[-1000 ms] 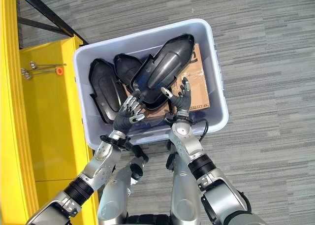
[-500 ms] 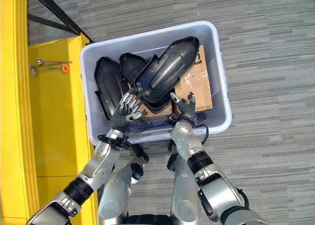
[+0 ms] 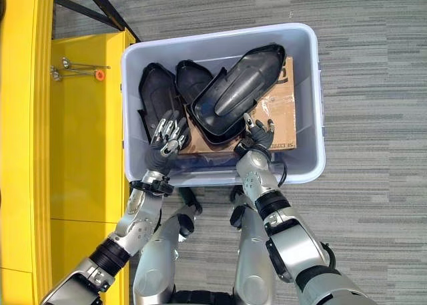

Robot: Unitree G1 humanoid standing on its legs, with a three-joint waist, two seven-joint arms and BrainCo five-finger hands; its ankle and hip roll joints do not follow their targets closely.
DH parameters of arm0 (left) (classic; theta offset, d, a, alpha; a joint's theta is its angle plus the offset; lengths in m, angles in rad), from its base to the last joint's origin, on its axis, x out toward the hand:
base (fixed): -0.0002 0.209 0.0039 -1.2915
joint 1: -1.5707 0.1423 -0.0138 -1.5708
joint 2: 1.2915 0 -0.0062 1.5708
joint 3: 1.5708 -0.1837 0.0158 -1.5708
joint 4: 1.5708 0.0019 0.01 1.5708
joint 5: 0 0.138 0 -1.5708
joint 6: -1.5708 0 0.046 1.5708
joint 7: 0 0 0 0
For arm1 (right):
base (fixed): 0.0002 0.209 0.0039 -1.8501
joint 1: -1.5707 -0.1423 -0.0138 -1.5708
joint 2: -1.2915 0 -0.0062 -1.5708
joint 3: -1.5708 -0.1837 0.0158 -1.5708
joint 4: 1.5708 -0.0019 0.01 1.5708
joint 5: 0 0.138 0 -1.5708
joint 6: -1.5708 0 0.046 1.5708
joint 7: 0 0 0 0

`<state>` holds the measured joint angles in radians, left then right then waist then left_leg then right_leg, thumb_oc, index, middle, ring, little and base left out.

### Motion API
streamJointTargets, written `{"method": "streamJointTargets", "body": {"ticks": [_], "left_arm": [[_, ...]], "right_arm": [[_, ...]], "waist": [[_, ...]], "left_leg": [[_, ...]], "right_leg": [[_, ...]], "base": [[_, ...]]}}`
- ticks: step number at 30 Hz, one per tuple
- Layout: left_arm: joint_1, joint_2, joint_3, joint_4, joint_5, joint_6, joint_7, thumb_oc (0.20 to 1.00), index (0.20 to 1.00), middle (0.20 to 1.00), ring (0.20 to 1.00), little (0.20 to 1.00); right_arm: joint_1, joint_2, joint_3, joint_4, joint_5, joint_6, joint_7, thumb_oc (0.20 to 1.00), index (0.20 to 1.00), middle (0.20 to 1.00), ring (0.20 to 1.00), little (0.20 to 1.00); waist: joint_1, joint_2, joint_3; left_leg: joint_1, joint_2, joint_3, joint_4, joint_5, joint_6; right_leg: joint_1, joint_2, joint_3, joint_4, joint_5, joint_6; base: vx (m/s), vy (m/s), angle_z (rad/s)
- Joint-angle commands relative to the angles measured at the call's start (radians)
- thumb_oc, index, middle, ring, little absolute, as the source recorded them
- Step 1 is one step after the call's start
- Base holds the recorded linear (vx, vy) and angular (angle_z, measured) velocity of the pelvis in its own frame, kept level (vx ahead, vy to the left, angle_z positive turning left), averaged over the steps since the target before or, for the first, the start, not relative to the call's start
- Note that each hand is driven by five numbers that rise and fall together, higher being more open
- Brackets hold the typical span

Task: Move parts from the plastic box to the shelf.

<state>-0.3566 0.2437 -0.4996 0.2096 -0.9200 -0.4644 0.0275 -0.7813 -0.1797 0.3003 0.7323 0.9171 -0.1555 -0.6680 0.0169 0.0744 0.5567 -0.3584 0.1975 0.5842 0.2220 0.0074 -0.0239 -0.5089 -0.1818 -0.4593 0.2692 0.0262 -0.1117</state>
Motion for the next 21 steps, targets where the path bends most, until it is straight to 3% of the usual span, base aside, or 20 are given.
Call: {"method": "streamJointTargets", "body": {"ticks": [1,5,6,9,12,16,21], "left_arm": [[0.024,-0.002,-0.034,-0.152,0.008,-0.022,-0.016,1.000,1.000,1.000,1.000,1.000],[0.032,0.002,-0.033,-0.164,0.014,-0.023,-0.015,1.000,1.000,1.000,1.000,1.000],[0.035,0.003,-0.034,-0.168,0.024,-0.032,-0.011,1.000,1.000,1.000,1.000,1.000],[0.032,0.005,-0.036,-0.172,0.014,-0.055,-0.002,1.000,1.000,1.000,1.000,1.000],[0.032,0.000,-0.035,-0.177,-0.001,-0.065,-0.016,1.000,1.000,1.000,1.000,1.000],[0.020,-0.005,-0.040,-0.178,-0.080,-0.034,-0.122,1.000,1.000,1.000,1.000,1.000],[0.008,-0.012,-0.063,-0.145,-0.071,-0.014,-0.132,1.000,1.000,1.000,1.000,1.000]], "right_arm": [[-0.018,0.050,0.047,-0.002,-0.003,-0.008,0.036,1.000,1.000,1.000,1.000,1.000],[-0.009,0.042,0.037,-0.042,-0.052,-0.040,0.014,1.000,1.000,1.000,1.000,1.000],[-0.005,0.035,0.034,-0.070,-0.126,-0.045,-0.025,1.000,1.000,1.000,1.000,1.000],[-0.004,0.029,0.039,-0.102,-0.176,-0.013,-0.061,1.000,1.000,1.000,1.000,1.000],[-0.002,0.031,0.041,-0.110,-0.154,0.036,-0.080,1.000,1.000,1.000,1.000,1.000],[-0.030,0.038,0.045,-0.065,-0.177,0.073,-0.070,1.000,1.000,1.000,1.000,1.000],[-0.043,0.038,0.043,0.029,-0.049,0.107,-0.086,1.000,1.000,1.000,1.000,1.000]], "waist": [[0.043,0.036,-0.037],[0.044,0.032,-0.037],[0.042,0.030,-0.037],[0.040,0.028,-0.037],[0.040,0.028,-0.037],[0.046,0.032,-0.037],[0.057,0.037,-0.037]], "left_leg": [[-0.051,0.044,-0.033,0.022,0.033,-0.065],[-0.054,0.043,-0.037,0.017,0.034,-0.064],[-0.053,0.043,-0.037,0.016,0.035,-0.063],[-0.057,0.045,-0.036,0.018,0.035,-0.062],[-0.063,0.046,-0.038,0.022,0.034,-0.062],[-0.069,0.046,-0.039,0.025,0.036,-0.062],[-0.074,0.050,-0.042,0.036,0.036,-0.058]], "right_leg": [[-0.020,-0.100,0.007,0.133,-0.058,0.145],[-0.020,-0.098,0.006,0.133,-0.058,0.148],[-0.018,-0.098,0.006,0.131,-0.057,0.151],[-0.021,-0.099,0.006,0.133,-0.056,0.152],[-0.024,-0.100,0.006,0.139,-0.058,0.152],[-0.025,-0.104,0.001,0.151,-0.063,0.150],[-0.025,-0.118,-0.009,0.184,-0.074,0.149]], "base": [[0.01,0.028,0.12],[0.01,0.037,0.08],[0.01,0.052,0.02],[0.00,0.049,0.04],[0.01,0.049,0.04],[0.01,0.074,0.00],[0.03,0.065,0.03]]}}
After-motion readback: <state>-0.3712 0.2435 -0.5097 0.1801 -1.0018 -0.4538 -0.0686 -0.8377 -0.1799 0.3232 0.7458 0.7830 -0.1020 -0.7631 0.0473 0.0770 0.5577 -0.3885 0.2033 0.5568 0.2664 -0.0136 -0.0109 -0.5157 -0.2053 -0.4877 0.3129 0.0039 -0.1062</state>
